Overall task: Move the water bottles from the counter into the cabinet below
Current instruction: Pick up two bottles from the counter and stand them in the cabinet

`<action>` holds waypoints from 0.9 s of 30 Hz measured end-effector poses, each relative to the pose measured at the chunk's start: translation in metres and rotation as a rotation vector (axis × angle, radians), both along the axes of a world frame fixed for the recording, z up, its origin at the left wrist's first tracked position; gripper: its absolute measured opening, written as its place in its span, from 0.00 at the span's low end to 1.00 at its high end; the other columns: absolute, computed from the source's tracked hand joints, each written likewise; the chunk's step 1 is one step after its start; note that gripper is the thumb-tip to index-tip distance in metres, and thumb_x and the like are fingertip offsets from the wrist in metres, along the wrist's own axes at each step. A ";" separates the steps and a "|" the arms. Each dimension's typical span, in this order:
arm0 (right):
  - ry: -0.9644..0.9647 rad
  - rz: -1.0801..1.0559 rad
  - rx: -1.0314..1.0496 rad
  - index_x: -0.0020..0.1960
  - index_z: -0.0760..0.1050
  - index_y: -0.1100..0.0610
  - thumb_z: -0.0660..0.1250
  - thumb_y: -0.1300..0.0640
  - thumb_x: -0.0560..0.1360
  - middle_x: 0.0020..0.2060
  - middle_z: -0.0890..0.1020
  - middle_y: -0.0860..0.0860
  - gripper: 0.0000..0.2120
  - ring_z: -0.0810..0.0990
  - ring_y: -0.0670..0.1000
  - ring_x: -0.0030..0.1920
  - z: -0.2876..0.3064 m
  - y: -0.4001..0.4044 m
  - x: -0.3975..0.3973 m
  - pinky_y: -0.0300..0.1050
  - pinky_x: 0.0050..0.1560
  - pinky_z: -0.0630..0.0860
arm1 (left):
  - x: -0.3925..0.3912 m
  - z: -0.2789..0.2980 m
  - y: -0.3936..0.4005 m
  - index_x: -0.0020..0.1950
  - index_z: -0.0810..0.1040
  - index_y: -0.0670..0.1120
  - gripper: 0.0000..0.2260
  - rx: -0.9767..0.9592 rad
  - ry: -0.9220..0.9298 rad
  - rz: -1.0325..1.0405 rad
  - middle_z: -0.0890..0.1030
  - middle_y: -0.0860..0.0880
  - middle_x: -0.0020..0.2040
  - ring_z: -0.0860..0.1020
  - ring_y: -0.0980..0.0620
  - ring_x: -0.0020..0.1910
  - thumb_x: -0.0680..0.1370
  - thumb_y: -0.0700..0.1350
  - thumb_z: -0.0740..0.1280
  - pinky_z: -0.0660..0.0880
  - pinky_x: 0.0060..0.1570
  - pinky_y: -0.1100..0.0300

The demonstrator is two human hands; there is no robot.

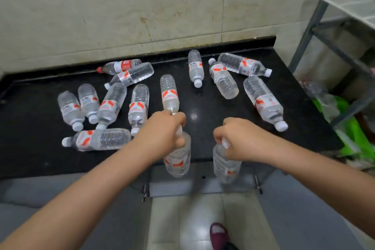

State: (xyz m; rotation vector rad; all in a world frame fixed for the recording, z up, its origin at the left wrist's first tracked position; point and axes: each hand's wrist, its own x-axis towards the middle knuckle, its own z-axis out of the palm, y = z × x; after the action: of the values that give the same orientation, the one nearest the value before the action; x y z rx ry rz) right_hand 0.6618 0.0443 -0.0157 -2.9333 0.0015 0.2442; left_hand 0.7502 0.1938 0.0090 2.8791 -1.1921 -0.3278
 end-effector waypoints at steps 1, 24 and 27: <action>-0.023 -0.020 0.004 0.52 0.76 0.56 0.63 0.62 0.72 0.40 0.70 0.51 0.09 0.75 0.58 0.49 -0.004 0.008 -0.014 0.42 0.41 0.64 | -0.014 -0.005 0.008 0.62 0.73 0.45 0.16 0.014 -0.019 -0.020 0.75 0.41 0.56 0.74 0.42 0.57 0.75 0.44 0.64 0.71 0.52 0.57; 0.317 -0.236 -0.067 0.36 0.82 0.54 0.81 0.54 0.46 0.36 0.81 0.57 0.20 0.83 0.56 0.37 -0.228 0.043 -0.119 0.47 0.36 0.76 | -0.125 -0.250 0.033 0.69 0.65 0.42 0.18 0.433 0.239 -0.046 0.69 0.38 0.67 0.66 0.41 0.68 0.81 0.48 0.55 0.64 0.65 0.50; 0.317 -0.329 -0.005 0.28 0.81 0.53 0.80 0.54 0.35 0.27 0.80 0.53 0.21 0.81 0.52 0.27 -0.302 0.016 -0.104 0.38 0.26 0.76 | -0.105 -0.306 0.008 0.69 0.65 0.42 0.19 0.449 0.242 -0.069 0.69 0.39 0.68 0.66 0.42 0.68 0.81 0.49 0.56 0.64 0.65 0.49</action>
State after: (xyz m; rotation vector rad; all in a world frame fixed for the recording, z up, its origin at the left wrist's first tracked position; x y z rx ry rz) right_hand 0.5575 0.0602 -0.3181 -2.8056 0.5244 0.6479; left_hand 0.6450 0.2015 -0.2972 3.0271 -1.3154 -1.0359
